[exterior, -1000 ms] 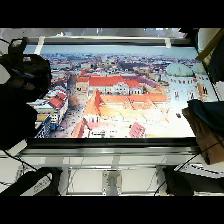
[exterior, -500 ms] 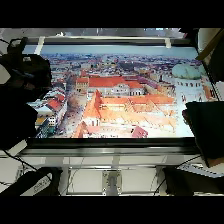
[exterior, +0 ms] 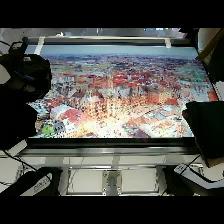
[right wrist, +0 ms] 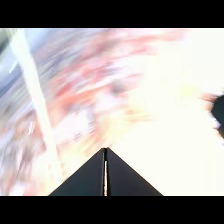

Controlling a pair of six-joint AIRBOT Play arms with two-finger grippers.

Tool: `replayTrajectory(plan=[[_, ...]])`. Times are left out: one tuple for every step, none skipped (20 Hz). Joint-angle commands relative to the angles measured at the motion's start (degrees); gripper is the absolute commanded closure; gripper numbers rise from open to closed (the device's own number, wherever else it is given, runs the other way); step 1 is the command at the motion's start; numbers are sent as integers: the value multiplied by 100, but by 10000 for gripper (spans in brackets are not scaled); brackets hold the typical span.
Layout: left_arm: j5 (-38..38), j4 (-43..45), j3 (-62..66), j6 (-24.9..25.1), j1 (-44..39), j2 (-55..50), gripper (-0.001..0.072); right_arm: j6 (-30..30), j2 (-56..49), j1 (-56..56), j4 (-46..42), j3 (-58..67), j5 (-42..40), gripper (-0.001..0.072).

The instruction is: Fold the clothes and pants, and hang the long-sleeved shirts on hangers.

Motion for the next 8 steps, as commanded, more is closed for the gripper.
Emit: replayTrajectory(plan=[[-232, -26, -2, -11, 7, 0, 692, -428, 179, 1635, 37, 37, -122, 685], [-232, -26, -2, -11, 4, 0, 692, -428, 177, 2068, -361, 37, -120, 686], [-232, -26, -2, -11, 4, 0, 692, -426, 175, 2498, -804, 37, -107, 686], [-232, -26, -2, -11, 4, 0, 691, -426, 175, 2872, -1165, 37, -61, 686], [-232, -26, -2, -11, 4, 0, 691, -426, 175, 3169, -1419, 37, -35, 686], [-232, -26, -2, -11, 4, 0, 692, -428, 173, 3432, -1600, 35, -28, 686], [-232, -26, -2, -11, 4, 0, 692, -428, 173, 3626, -1705, 37, -28, 686], [-232, -26, -2, -11, 4, 0, 691, -428, 173, 3766, -1744, 37, -31, 686]])
